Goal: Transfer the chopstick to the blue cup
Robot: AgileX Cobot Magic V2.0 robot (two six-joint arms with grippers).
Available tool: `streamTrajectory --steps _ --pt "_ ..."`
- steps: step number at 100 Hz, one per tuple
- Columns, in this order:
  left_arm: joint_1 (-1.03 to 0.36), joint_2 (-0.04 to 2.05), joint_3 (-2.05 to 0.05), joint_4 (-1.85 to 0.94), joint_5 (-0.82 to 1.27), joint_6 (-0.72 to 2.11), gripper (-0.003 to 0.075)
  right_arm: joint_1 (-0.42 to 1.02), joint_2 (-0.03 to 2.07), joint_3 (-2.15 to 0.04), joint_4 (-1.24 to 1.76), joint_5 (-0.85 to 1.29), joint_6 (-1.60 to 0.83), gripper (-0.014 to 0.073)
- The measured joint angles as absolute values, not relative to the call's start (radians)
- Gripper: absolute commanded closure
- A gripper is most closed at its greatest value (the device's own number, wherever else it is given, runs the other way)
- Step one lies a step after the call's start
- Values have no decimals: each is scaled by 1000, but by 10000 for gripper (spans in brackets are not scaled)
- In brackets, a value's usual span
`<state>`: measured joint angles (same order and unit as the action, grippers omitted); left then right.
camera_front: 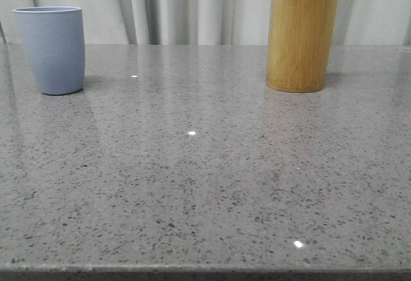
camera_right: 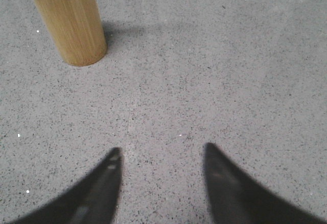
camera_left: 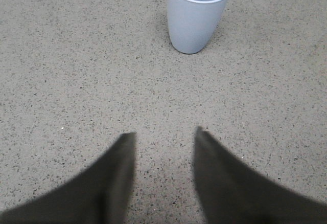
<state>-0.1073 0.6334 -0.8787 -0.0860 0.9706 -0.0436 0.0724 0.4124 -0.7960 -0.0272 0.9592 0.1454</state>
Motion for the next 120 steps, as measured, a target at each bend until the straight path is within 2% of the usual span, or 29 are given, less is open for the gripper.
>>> streamTrajectory --steps 6,10,32,46,120 --pt "-107 633 -879 -86 971 -43 45 72 412 -796 -27 955 145 -69" --pt "-107 633 -879 -86 971 -41 -1 72 412 -796 -27 953 145 -66" --pt "-107 634 -881 -123 955 -39 97 72 412 -796 -27 945 145 -61" --pt "-107 684 -907 -166 900 -39 102 72 412 -796 -27 941 145 -61" --pt "-107 1455 -1377 -175 839 -12 102 72 412 -796 -27 941 143 -61"
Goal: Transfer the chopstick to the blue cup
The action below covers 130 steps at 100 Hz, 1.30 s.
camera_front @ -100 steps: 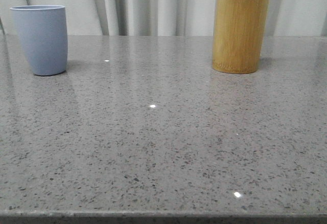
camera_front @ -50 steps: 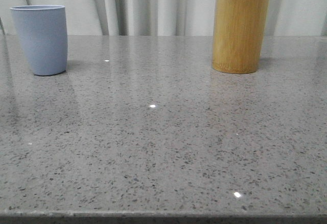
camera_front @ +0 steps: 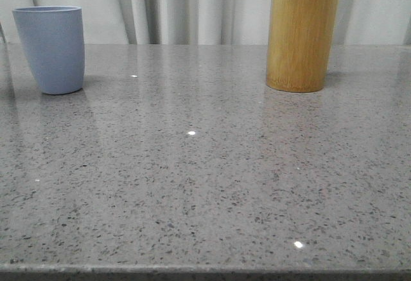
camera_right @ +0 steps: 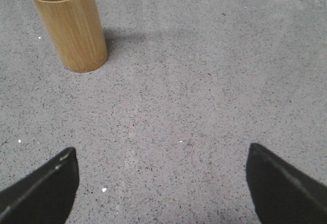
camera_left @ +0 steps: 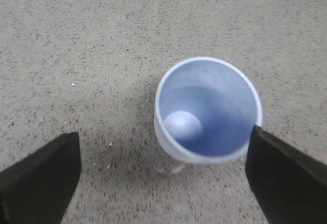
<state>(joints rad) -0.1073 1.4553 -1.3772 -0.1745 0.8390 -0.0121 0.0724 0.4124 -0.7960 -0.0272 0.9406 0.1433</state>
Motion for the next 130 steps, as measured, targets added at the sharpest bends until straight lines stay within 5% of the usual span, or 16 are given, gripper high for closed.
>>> streamTrajectory --steps 45,60,83,130 --pt "-107 1667 -1422 -175 835 -11 124 72 412 -796 -27 941 143 -61" --pt "-107 1667 -1437 -182 829 -11 301 72 412 -796 -27 941 143 -61" --pt "-107 1667 -1473 -221 824 -11 734 72 414 -796 -27 941 143 -61" --pt "-218 1668 -1618 -221 937 -8 739 72 414 -796 -27 941 143 -61"
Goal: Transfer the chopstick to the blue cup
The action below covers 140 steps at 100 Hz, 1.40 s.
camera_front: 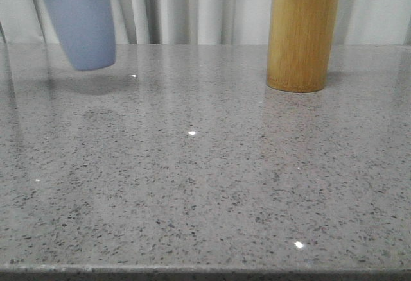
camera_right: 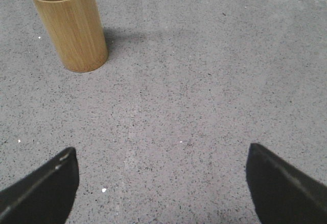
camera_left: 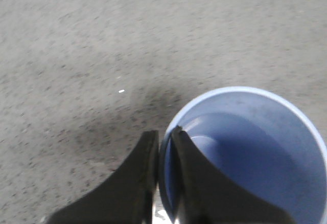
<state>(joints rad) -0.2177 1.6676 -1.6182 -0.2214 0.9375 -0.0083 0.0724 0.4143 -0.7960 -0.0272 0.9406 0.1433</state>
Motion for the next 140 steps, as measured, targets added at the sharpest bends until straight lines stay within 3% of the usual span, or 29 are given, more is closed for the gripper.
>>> streamTrajectory --steps 55,123,130,140 --pt "-514 1754 -1711 -139 920 -8 739 72 414 -796 -27 941 143 -61" --pt "-556 1828 -1715 -114 903 -8 736 72 414 -796 -27 938 143 -61" --pt "-556 1828 -1715 -114 903 -8 713 72 414 -796 -29 938 143 -61" --pt "-556 1829 -1715 -114 903 -8 606 72 414 -796 -33 938 143 -61"
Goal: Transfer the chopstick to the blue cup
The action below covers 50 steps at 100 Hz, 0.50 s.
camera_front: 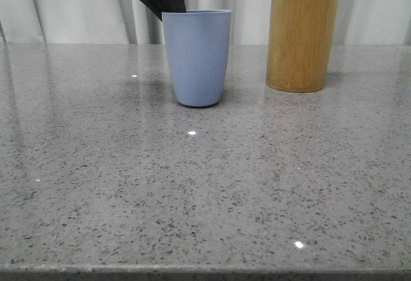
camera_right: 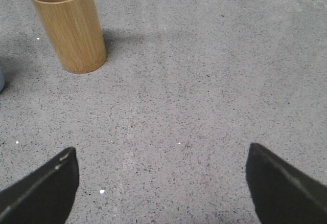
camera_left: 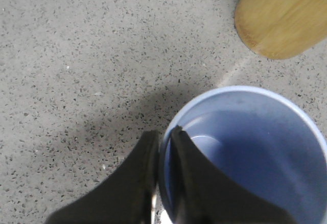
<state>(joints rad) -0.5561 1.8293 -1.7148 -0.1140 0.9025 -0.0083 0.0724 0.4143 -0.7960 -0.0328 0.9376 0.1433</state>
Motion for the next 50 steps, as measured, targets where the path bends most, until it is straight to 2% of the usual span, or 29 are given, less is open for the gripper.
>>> streamTrajectory --steps 7,18,24,31,50 --pt "-556 1829 -1715 -114 903 -8 486 72 414 -796 -37 938 143 -61" --pt "-556 1830 -1715 -116 906 -8 255 72 414 -796 -37 938 143 -61" --pt "-556 1830 -1715 -116 907 -8 176 72 414 -796 -37 938 143 -61" --pt "-556 1830 -1715 -118 907 -8 137 72 414 -796 -38 938 143 -61" --pt "-556 1824 -1715 -118 915 -8 143 72 414 -796 -51 937 143 -61"
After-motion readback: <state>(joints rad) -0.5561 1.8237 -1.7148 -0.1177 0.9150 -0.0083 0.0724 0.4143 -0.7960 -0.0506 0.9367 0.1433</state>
